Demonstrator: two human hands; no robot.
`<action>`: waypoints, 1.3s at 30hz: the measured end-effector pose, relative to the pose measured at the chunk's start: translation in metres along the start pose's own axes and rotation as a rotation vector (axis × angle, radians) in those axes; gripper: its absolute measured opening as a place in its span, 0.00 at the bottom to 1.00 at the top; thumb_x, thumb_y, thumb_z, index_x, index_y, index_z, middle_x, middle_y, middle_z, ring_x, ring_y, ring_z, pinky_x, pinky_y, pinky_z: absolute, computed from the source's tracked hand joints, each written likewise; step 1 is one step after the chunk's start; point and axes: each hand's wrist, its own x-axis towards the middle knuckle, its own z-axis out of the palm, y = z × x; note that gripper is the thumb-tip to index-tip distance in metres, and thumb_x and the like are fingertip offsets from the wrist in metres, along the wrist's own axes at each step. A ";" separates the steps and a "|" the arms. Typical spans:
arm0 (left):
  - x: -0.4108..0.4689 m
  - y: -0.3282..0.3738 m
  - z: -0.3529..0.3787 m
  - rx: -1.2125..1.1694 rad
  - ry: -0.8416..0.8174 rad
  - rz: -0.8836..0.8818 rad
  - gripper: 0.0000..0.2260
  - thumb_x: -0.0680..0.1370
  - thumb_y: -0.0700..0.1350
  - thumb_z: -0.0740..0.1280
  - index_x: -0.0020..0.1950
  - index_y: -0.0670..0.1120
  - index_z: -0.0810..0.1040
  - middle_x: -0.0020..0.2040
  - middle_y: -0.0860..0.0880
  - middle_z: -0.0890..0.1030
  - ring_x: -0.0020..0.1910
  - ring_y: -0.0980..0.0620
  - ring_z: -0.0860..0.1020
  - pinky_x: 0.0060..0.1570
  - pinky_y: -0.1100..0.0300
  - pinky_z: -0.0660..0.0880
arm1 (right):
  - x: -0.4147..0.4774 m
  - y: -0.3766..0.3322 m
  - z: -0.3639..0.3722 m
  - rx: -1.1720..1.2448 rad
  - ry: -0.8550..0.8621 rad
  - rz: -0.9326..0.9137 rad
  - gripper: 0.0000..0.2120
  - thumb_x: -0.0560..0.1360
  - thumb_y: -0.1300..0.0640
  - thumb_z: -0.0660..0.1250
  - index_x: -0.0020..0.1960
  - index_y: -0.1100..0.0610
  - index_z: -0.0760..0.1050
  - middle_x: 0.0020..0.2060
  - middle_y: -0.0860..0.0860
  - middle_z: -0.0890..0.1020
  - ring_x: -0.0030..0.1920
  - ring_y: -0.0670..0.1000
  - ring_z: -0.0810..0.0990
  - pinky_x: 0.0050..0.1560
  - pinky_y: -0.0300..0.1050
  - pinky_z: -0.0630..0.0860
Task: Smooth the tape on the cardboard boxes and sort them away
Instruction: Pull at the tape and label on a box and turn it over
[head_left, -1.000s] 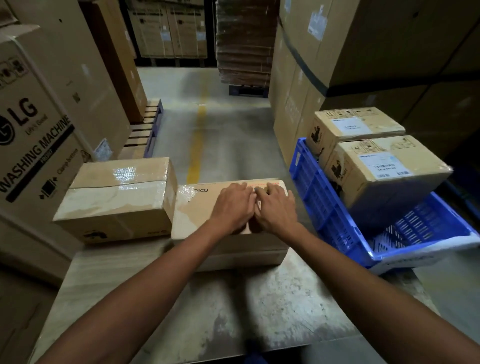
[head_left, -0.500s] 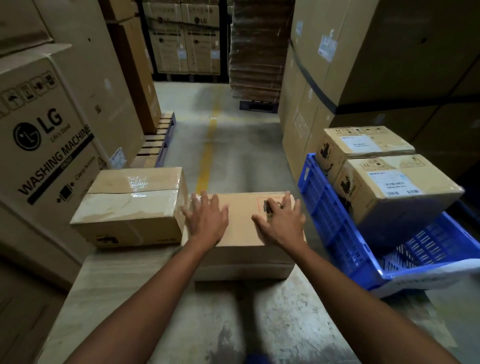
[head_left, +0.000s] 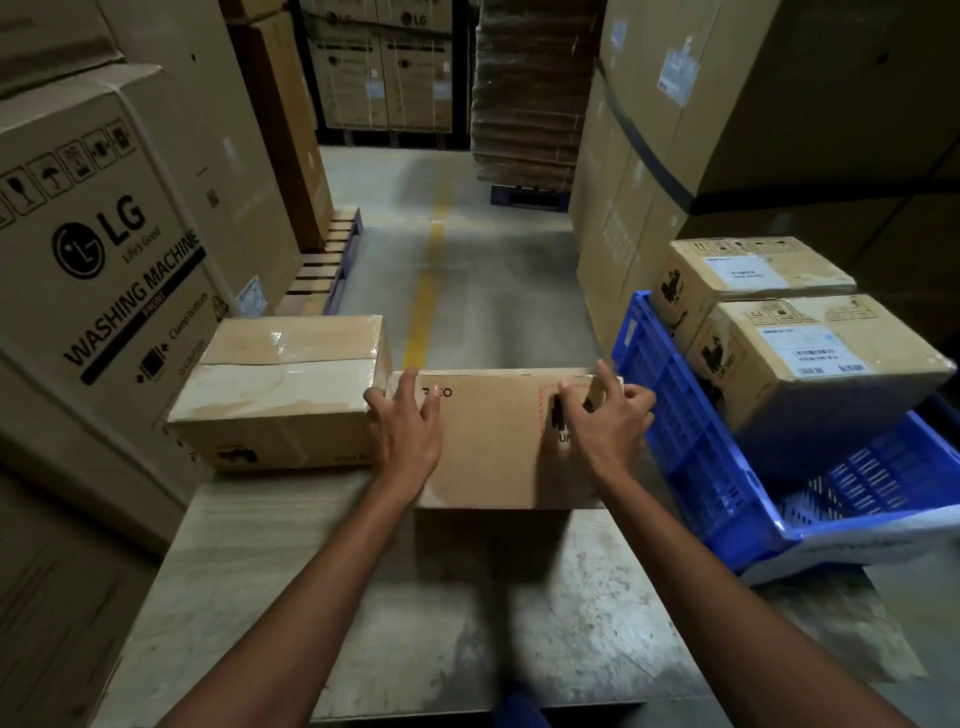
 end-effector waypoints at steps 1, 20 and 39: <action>-0.001 -0.003 0.001 -0.060 0.005 -0.014 0.19 0.83 0.58 0.59 0.71 0.52 0.69 0.62 0.40 0.66 0.53 0.38 0.75 0.52 0.52 0.72 | 0.000 0.001 0.001 0.039 0.022 0.001 0.22 0.75 0.38 0.69 0.65 0.47 0.75 0.57 0.51 0.63 0.60 0.56 0.68 0.59 0.59 0.76; -0.082 -0.091 0.026 0.208 -0.026 0.168 0.09 0.75 0.45 0.72 0.51 0.44 0.75 0.56 0.41 0.71 0.57 0.40 0.69 0.49 0.46 0.75 | -0.089 0.092 0.026 -0.298 -0.104 -0.022 0.11 0.75 0.52 0.70 0.54 0.54 0.75 0.64 0.59 0.70 0.66 0.64 0.71 0.68 0.65 0.66; -0.047 -0.078 0.030 0.405 -0.217 0.581 0.15 0.77 0.49 0.54 0.51 0.46 0.79 0.53 0.45 0.79 0.54 0.41 0.77 0.53 0.49 0.73 | -0.088 0.021 0.090 -0.608 -0.467 -0.621 0.13 0.82 0.49 0.58 0.62 0.54 0.71 0.60 0.57 0.74 0.59 0.58 0.73 0.55 0.53 0.71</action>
